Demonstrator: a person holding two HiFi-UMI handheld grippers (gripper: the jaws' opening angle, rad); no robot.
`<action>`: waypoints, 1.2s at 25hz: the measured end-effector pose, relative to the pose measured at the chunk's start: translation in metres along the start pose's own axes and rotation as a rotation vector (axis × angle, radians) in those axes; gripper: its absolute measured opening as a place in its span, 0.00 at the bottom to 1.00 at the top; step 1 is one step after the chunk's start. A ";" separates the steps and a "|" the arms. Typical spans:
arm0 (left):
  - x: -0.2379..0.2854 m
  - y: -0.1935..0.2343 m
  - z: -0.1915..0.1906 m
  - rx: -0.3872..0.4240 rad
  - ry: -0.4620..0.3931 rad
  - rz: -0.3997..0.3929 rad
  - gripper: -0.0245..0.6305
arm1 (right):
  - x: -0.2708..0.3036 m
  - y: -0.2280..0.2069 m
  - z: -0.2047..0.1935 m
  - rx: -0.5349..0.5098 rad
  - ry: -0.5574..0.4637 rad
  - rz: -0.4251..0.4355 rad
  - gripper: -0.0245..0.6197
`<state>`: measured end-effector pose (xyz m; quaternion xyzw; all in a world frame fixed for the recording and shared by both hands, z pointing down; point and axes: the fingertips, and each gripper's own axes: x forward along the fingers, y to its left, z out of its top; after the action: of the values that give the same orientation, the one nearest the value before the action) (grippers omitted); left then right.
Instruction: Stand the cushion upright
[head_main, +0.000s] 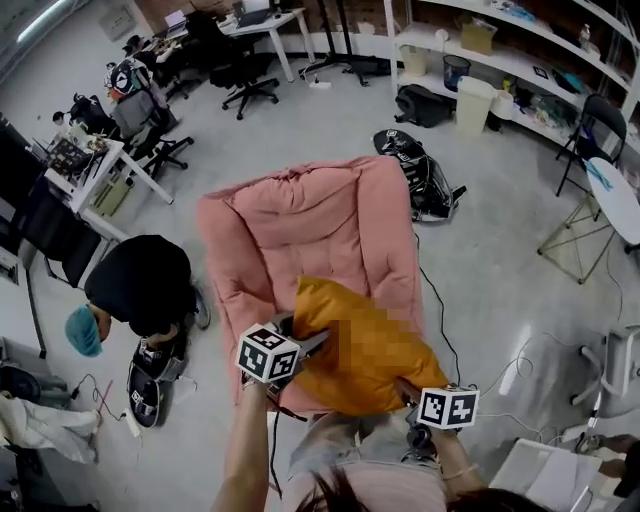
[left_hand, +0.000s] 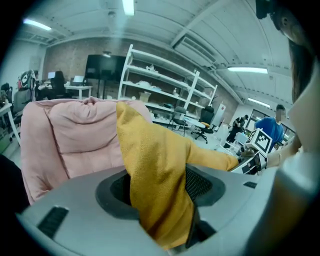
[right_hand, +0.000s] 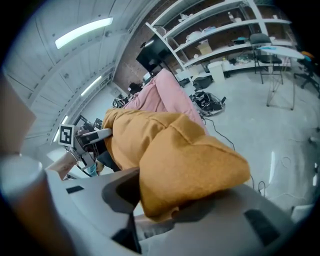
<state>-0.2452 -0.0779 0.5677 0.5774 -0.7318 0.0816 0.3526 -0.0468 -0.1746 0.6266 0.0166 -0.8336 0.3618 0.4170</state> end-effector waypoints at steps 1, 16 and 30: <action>-0.004 0.001 0.000 -0.002 -0.007 0.006 0.44 | 0.000 0.003 0.000 -0.007 0.002 0.000 0.31; -0.057 0.021 -0.001 -0.056 -0.110 0.085 0.44 | 0.005 0.044 0.022 -0.142 -0.022 -0.025 0.30; -0.083 0.067 0.001 -0.134 -0.171 0.086 0.44 | 0.030 0.080 0.061 -0.216 -0.078 -0.109 0.30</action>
<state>-0.2990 0.0078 0.5354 0.5255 -0.7871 -0.0020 0.3231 -0.1345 -0.1448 0.5766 0.0310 -0.8812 0.2459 0.4025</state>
